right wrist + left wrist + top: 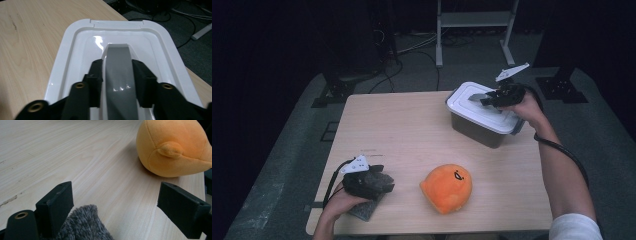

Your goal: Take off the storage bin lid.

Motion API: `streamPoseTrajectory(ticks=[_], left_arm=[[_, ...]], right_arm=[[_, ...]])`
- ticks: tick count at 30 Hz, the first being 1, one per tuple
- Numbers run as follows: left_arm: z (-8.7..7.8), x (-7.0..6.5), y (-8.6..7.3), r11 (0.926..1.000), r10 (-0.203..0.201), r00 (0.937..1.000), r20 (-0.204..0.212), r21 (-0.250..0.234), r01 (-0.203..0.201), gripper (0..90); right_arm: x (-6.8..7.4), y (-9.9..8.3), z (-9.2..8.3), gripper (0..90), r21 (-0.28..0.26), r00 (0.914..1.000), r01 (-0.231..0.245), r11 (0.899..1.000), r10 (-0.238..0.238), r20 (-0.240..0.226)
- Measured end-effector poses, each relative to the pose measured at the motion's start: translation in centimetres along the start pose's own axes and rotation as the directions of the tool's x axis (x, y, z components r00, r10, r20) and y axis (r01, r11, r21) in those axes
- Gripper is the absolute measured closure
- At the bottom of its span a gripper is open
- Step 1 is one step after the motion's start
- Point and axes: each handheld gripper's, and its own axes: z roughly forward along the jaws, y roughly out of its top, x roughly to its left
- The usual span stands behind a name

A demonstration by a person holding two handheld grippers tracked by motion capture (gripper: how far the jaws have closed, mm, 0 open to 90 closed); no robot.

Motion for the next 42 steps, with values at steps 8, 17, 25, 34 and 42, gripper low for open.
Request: streamPoseTrajectory(ticks=[8, 17, 25, 34, 42], left_arm=[[0.0, 0.0, -0.1, 1.0000, -0.001, 1.0000, 0.001, 0.005, 0.001, 12.4], [0.0, 0.0, 0.0, 1.0000, 0.000, 1.0000, 0.000, 0.001, 0.000, 12.3], [0.0, -0.1, 0.0, 1.0000, 0.004, 1.0000, 0.002, 0.001, -0.004, 12.2], [-0.3, 0.1, -0.1, 1.0000, -0.003, 1.0000, -0.001, -0.002, 0.003, 12.1], [-0.2, 0.0, -0.1, 1.0000, 0.003, 1.0000, 0.000, 0.002, -0.003, 12.0]], right_arm=[[0.0, -0.1, 0.0, 65.3, -0.008, 0.9994, 0.008, 1.000, -0.008, -0.034], [0.9, 0.1, 0.0, 65.6, -0.005, 0.9964, 0.035, 0.999, -0.035, -0.078], [1.6, 0.3, 0.3, 65.6, -0.007, 0.9925, 0.048, 0.999, -0.049, -0.112], [3.1, 0.7, 0.8, 65.7, -0.011, 0.9825, 0.084, 0.996, -0.084, -0.166], [4.8, 1.4, 1.4, 65.6, -0.012, 0.9661, 0.143, 0.990, -0.143, -0.215]])
